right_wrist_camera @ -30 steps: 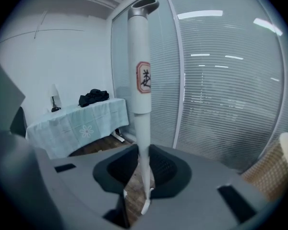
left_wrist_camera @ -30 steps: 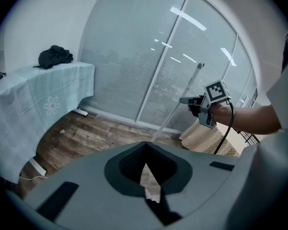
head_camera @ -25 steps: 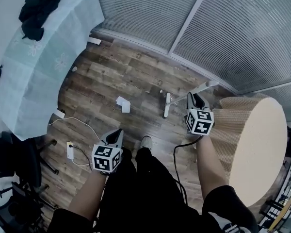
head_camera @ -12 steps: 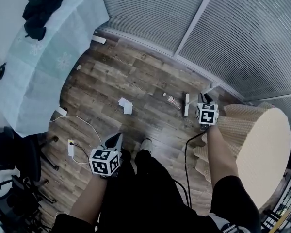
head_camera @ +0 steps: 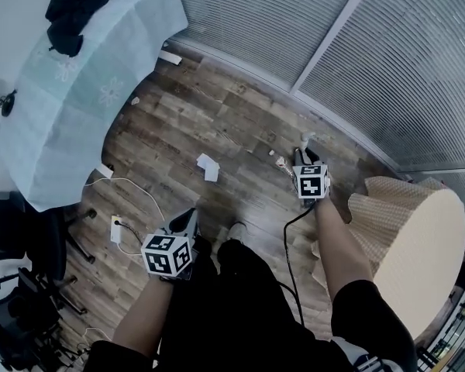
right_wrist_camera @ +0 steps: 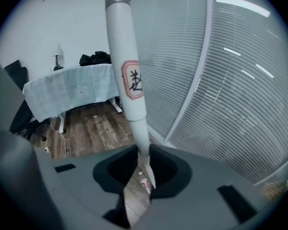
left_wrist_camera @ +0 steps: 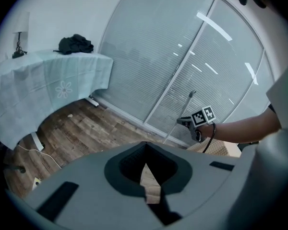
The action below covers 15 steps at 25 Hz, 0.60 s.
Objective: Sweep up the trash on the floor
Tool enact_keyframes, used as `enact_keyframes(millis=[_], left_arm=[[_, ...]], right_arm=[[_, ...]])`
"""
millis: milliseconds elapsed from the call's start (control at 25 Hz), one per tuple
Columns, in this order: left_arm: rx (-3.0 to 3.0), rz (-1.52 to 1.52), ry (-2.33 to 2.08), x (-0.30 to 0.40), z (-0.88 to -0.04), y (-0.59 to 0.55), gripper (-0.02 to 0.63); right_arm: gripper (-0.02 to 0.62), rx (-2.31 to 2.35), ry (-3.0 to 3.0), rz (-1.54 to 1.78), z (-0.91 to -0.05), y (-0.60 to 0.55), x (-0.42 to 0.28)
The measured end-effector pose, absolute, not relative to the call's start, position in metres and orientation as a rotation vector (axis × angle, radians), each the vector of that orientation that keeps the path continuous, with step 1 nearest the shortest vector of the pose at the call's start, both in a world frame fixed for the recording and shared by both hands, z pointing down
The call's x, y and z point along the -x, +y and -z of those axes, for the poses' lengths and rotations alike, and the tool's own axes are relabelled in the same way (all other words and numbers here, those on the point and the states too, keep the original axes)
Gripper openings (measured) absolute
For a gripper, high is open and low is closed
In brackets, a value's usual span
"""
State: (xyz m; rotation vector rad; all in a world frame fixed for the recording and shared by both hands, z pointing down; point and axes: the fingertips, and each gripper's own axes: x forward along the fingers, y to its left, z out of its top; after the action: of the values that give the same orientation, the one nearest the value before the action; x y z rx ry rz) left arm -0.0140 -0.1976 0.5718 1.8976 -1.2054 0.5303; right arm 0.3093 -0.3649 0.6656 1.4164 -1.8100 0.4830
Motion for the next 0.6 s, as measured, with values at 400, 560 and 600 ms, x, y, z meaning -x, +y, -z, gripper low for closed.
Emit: enact_keyframes(millis=[400, 560, 600], left_arm=[[-1.850, -0.470, -1.271, 0.050, -0.562, -0.196, -0.006], [-1.839, -0.456, -1.261, 0.062, -0.563, -0.189, -0.006], [-1.841, -0.452, -1.254, 0.064, -0.562, -0.188, -0.006]], right_arm=[[0.086, -1.210, -1.944, -0.511, -0.652, -0.366, -0.203], [0.086, -1.145, -2.019, -0.502, -0.641, -0.361, -0.163], [0.086, -1.131, -2.035, -0.499, -0.639, -0.359, -0.154]])
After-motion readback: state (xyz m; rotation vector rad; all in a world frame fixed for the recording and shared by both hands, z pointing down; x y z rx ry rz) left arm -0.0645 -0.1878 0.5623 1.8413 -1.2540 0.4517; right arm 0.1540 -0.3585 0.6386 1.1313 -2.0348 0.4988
